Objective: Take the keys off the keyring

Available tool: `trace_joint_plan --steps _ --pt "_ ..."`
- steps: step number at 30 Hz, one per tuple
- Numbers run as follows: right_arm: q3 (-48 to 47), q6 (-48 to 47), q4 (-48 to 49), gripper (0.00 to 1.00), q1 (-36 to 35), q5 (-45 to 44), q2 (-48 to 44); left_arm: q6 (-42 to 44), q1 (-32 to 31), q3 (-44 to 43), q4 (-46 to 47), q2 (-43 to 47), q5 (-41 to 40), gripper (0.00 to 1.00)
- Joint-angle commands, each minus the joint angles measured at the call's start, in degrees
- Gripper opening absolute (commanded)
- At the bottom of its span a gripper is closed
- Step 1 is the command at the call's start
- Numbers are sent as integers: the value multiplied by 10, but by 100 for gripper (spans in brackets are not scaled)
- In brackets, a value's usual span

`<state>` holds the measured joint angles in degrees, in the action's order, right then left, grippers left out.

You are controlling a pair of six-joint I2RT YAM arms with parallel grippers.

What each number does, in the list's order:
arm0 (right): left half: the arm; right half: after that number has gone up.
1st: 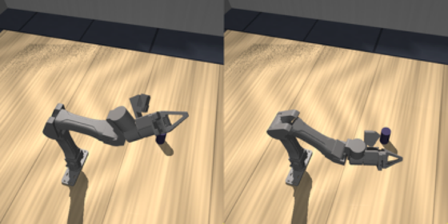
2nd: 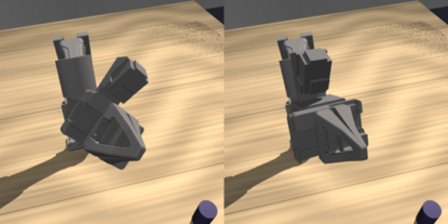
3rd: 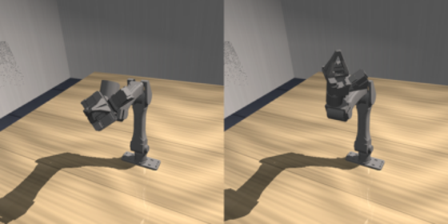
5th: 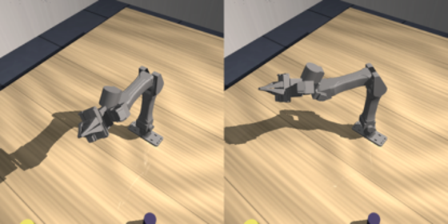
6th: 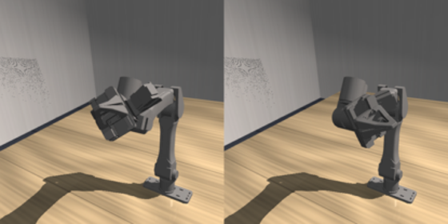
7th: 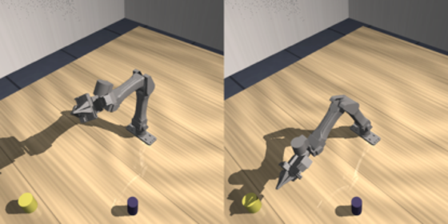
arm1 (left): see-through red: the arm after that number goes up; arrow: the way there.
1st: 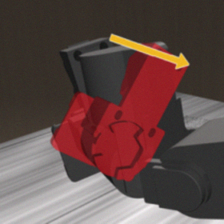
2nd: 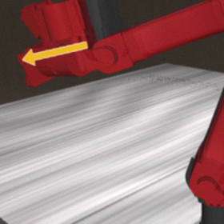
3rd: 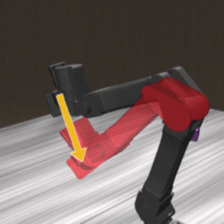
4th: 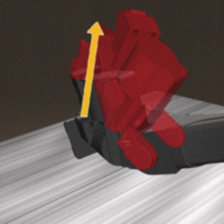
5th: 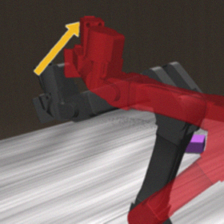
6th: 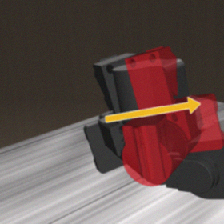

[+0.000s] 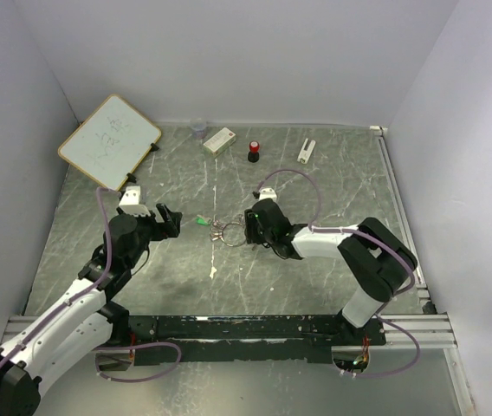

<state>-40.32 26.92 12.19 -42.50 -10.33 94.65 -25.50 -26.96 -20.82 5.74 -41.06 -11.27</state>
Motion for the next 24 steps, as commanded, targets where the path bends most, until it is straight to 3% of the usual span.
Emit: trace_joint_plan --steps 1,18,24 --pt "10 -2 -61 44 -15 8 23 5 -2 2 5 3 -2 94" --pt "46 -5 -104 41 -20 24 -36 0 -2 -4 23 -22 12 94" --pt "37 -4 -91 26 -20 40 -5 1 -2 -8 15 -24 10 94"
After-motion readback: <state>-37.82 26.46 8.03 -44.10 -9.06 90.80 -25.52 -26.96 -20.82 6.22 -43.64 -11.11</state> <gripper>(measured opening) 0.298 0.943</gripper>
